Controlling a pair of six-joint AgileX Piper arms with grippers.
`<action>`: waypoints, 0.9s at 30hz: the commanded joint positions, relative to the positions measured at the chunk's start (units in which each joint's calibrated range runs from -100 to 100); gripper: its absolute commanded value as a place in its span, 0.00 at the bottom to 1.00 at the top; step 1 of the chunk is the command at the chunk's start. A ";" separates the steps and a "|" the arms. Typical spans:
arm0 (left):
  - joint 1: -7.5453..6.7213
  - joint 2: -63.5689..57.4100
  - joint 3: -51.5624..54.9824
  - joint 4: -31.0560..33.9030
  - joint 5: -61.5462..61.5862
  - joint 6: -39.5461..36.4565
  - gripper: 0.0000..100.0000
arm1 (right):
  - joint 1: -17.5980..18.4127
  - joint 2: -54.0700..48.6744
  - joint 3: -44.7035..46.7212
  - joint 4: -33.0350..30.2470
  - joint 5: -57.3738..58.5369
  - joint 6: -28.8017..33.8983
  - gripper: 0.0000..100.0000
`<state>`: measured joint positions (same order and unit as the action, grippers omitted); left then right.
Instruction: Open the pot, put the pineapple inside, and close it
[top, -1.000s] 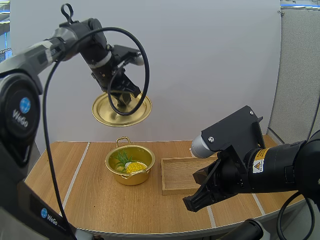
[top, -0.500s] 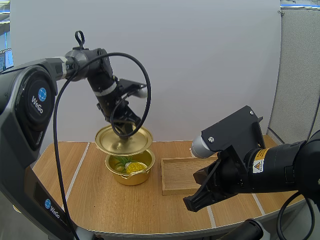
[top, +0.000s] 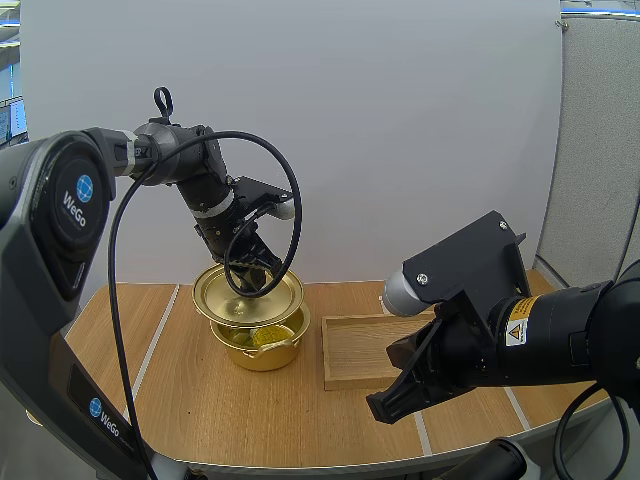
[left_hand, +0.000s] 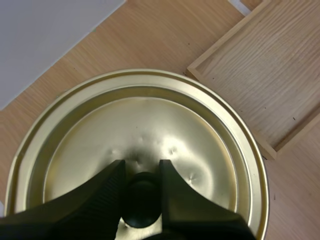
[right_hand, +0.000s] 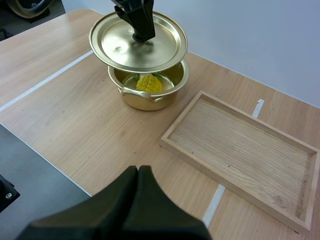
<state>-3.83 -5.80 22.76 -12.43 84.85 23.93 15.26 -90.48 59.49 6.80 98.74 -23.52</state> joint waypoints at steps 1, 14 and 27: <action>-0.08 0.00 0.26 -2.90 -2.86 1.41 0.00 | -0.22 -0.47 0.19 -0.23 -0.62 0.00 0.00; -0.08 6.60 0.26 -4.11 -6.53 2.48 0.00 | -0.62 -0.47 0.19 -0.23 -0.43 0.00 0.00; -0.08 10.46 0.31 -4.03 -9.70 2.67 0.00 | -0.62 -0.47 0.19 -0.23 -0.43 0.00 0.00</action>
<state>-3.83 4.57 22.76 -15.15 76.51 26.34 14.86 -90.48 59.49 6.80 98.74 -23.52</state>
